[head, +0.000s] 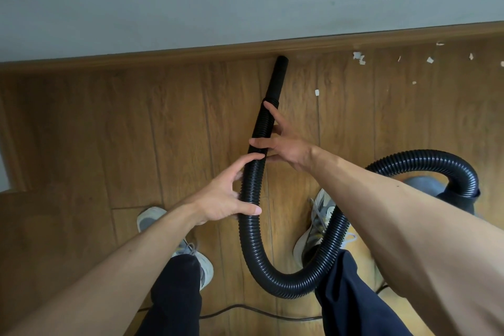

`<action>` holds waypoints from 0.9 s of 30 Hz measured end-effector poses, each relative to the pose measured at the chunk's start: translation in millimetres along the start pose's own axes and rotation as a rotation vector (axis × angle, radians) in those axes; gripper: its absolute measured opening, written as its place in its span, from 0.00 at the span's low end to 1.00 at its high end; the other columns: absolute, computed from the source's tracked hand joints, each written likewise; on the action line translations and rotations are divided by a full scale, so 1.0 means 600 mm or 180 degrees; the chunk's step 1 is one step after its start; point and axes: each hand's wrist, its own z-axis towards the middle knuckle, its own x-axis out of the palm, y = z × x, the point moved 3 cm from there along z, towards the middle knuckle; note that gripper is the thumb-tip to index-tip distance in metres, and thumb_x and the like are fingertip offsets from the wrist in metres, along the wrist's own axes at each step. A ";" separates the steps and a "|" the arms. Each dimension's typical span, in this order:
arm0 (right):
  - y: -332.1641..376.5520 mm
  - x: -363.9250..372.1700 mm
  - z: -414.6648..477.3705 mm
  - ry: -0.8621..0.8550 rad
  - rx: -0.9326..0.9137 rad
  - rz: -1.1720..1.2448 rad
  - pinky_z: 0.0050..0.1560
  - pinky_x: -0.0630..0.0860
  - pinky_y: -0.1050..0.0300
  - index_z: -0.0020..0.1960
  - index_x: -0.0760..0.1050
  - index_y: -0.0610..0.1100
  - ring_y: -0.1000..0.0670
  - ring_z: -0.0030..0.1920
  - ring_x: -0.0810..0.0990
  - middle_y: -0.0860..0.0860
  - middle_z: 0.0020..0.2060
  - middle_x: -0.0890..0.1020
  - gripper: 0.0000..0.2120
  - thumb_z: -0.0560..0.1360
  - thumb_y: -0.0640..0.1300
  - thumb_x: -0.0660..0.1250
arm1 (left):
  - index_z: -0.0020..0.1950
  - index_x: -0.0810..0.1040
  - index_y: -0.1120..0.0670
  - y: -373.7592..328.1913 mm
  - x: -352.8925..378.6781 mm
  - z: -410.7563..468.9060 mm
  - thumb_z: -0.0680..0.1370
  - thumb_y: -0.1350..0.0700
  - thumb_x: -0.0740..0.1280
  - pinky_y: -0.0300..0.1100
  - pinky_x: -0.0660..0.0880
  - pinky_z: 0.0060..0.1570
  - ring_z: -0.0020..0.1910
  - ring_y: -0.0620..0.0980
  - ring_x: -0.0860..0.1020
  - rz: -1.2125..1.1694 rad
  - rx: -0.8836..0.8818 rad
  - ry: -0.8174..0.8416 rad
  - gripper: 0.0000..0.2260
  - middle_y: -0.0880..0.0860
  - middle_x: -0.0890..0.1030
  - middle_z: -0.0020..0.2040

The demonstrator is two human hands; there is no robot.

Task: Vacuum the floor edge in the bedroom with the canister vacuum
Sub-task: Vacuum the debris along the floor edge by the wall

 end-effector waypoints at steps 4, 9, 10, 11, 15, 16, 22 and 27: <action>-0.020 -0.015 -0.020 -0.0097 0.0026 0.0159 0.48 0.84 0.49 0.77 0.56 0.65 0.48 0.60 0.79 0.52 0.60 0.73 0.45 0.73 0.35 0.74 | 0.71 0.63 0.29 0.002 0.019 0.003 0.70 0.70 0.76 0.60 0.82 0.49 0.48 0.60 0.85 0.0077 -0.0082 0.0082 0.45 0.41 0.70 0.62; -0.053 -0.026 -0.038 -0.0228 0.0058 0.0415 0.47 0.84 0.47 0.77 0.57 0.66 0.46 0.61 0.79 0.48 0.65 0.71 0.46 0.72 0.36 0.75 | 0.70 0.64 0.28 0.005 0.032 0.008 0.70 0.69 0.77 0.55 0.83 0.42 0.43 0.55 0.85 0.0207 -0.0187 0.0218 0.45 0.49 0.69 0.71; -0.059 -0.026 -0.041 -0.0270 0.0054 0.0457 0.47 0.84 0.47 0.77 0.56 0.66 0.46 0.61 0.80 0.50 0.64 0.72 0.46 0.72 0.36 0.75 | 0.70 0.64 0.28 0.006 0.033 0.008 0.70 0.69 0.77 0.50 0.82 0.41 0.42 0.54 0.85 0.0208 -0.0209 0.0255 0.45 0.50 0.69 0.71; -0.063 -0.026 -0.044 -0.0306 0.0042 0.0493 0.46 0.84 0.47 0.77 0.56 0.65 0.46 0.60 0.80 0.51 0.62 0.72 0.46 0.72 0.36 0.76 | 0.70 0.64 0.28 0.006 0.035 0.008 0.70 0.69 0.77 0.48 0.81 0.41 0.42 0.53 0.85 0.0215 -0.0227 0.0284 0.45 0.50 0.69 0.71; -0.083 -0.025 -0.052 -0.0360 0.0010 0.0604 0.45 0.84 0.48 0.78 0.56 0.65 0.49 0.58 0.80 0.53 0.59 0.71 0.46 0.72 0.37 0.76 | 0.70 0.64 0.28 0.011 0.040 0.006 0.70 0.69 0.77 0.47 0.80 0.42 0.41 0.51 0.84 0.0250 -0.0284 0.0324 0.44 0.48 0.70 0.70; -0.085 -0.025 -0.055 -0.0370 0.0003 0.0628 0.45 0.84 0.48 0.78 0.56 0.65 0.50 0.58 0.80 0.53 0.60 0.70 0.46 0.72 0.36 0.76 | 0.70 0.65 0.28 0.013 0.043 0.005 0.70 0.69 0.77 0.46 0.80 0.41 0.40 0.50 0.84 0.0245 -0.0288 0.0327 0.44 0.49 0.71 0.70; -0.100 -0.026 -0.062 -0.0378 -0.0010 0.0717 0.42 0.84 0.52 0.78 0.55 0.64 0.53 0.54 0.80 0.52 0.61 0.69 0.46 0.73 0.35 0.74 | 0.70 0.64 0.29 0.024 0.054 0.005 0.70 0.69 0.76 0.44 0.80 0.40 0.41 0.51 0.84 0.0198 -0.0384 0.0316 0.44 0.49 0.72 0.69; -0.116 -0.029 -0.069 -0.0387 0.0002 0.0796 0.41 0.84 0.53 0.78 0.56 0.64 0.52 0.56 0.79 0.49 0.65 0.69 0.45 0.73 0.34 0.74 | 0.69 0.65 0.27 0.028 0.062 0.008 0.70 0.69 0.76 0.54 0.82 0.46 0.42 0.53 0.83 0.0312 -0.0478 0.0302 0.44 0.50 0.71 0.69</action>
